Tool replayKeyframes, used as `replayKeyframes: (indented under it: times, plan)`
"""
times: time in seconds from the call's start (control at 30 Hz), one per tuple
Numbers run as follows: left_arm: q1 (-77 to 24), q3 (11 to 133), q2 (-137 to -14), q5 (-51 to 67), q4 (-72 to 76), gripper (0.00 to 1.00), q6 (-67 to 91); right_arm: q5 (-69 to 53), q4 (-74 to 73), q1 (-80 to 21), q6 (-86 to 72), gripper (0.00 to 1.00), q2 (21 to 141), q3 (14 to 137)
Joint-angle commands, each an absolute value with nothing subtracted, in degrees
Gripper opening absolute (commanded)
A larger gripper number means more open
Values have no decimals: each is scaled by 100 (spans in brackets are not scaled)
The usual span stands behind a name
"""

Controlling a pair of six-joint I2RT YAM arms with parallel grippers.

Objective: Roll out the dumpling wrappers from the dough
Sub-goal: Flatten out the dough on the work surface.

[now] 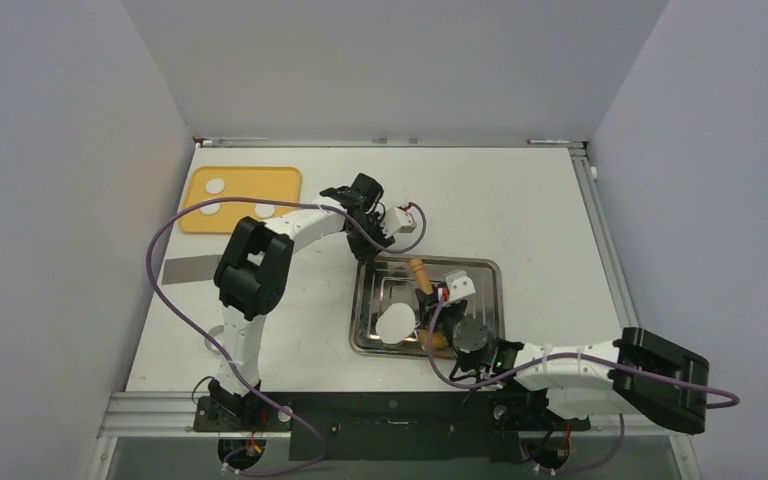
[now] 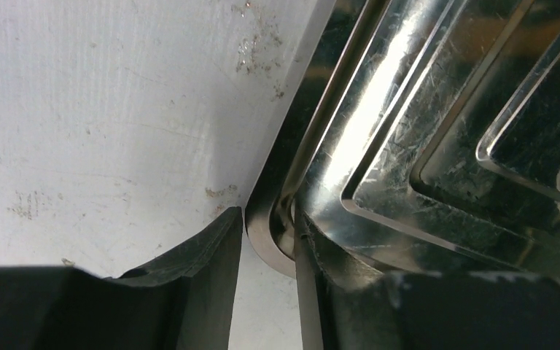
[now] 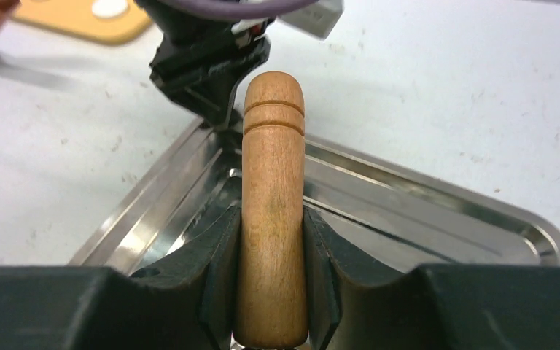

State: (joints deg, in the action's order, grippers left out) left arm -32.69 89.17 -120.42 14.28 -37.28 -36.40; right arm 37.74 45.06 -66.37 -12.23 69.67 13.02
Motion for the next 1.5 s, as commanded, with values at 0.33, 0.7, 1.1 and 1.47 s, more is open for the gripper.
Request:
replayKeyframes:
  times: [0.33,0.7,1.1,1.47]
  plan:
    - [-2376,10619,-11138,5485,-5400,51,-3848,2093,5382,-6104,-74,8,5554,1000]
    - [-2453,9899,-9962,6060,-8241,82,-8763,194,5668,-5602,551,8,6299,1853]
    - [-3215,9510,-9659,4420,-6731,77,-7699,-524,5695,-5475,614,8,6955,2389]
    - [-3571,9368,-9801,3754,-6526,34,-7443,-623,5715,-5273,535,8,7395,2510]
